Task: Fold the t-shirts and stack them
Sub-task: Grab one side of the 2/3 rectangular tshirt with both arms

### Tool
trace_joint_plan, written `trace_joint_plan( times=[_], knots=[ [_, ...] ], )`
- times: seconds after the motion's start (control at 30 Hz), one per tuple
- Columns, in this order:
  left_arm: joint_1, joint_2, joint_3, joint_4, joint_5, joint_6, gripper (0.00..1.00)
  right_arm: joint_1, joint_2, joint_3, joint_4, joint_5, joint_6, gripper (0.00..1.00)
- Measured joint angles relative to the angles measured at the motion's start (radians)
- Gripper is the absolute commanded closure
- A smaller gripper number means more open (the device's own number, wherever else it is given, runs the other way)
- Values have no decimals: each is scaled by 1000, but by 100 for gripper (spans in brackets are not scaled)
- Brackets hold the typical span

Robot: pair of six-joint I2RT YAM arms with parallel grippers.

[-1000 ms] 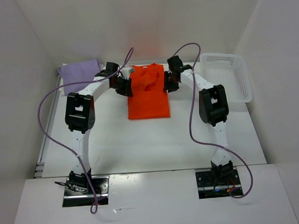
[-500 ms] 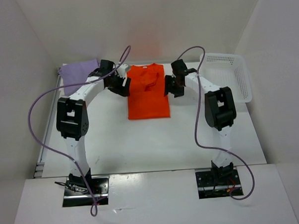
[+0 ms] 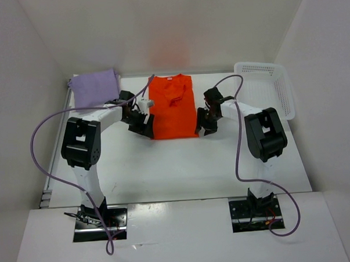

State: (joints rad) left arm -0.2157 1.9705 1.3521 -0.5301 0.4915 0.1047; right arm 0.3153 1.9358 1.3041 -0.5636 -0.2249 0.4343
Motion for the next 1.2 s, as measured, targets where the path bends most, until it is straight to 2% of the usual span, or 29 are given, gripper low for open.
trace_joint_plan(
  times=[0.1, 0.2, 0.23, 0.3, 0.5, 0.53, 0.57, 0.6, 0.7, 0.93, 1.2],
  knots=[
    [-4, 1, -1, 15, 5, -10, 20, 12, 0, -17, 27, -8, 8, 45],
    [-4, 7, -6, 31, 10, -30, 26, 16, 0, -27, 38, -19, 18, 45],
    [-4, 10, -6, 37, 16, -34, 34, 16, 0, -27, 42, -22, 22, 46],
    [-5, 18, -6, 43, 32, -41, 42, 16, 2, -27, 52, -24, 22, 51],
    [-17, 44, -4, 47, 77, -55, 68, 22, 13, -27, 61, -39, 30, 67],
    [-19, 46, -4, 43, 81, -57, 72, 23, 14, -27, 61, -44, 30, 79],
    [-21, 48, -4, 40, 85, -56, 79, 23, 15, -29, 62, -52, 31, 86],
    [-22, 50, -4, 37, 89, -54, 82, 23, 15, -32, 62, -61, 31, 100],
    [-24, 51, -4, 30, 97, -52, 91, 23, 15, -43, 61, -81, 37, 100],
    [-32, 16, -51, -17, 99, -2, 92, 26, -22, -100, 44, -109, 23, 100],
    [-89, -167, -141, -242, 97, 138, 92, 118, -288, -288, -57, -106, 14, 100]
  ],
)
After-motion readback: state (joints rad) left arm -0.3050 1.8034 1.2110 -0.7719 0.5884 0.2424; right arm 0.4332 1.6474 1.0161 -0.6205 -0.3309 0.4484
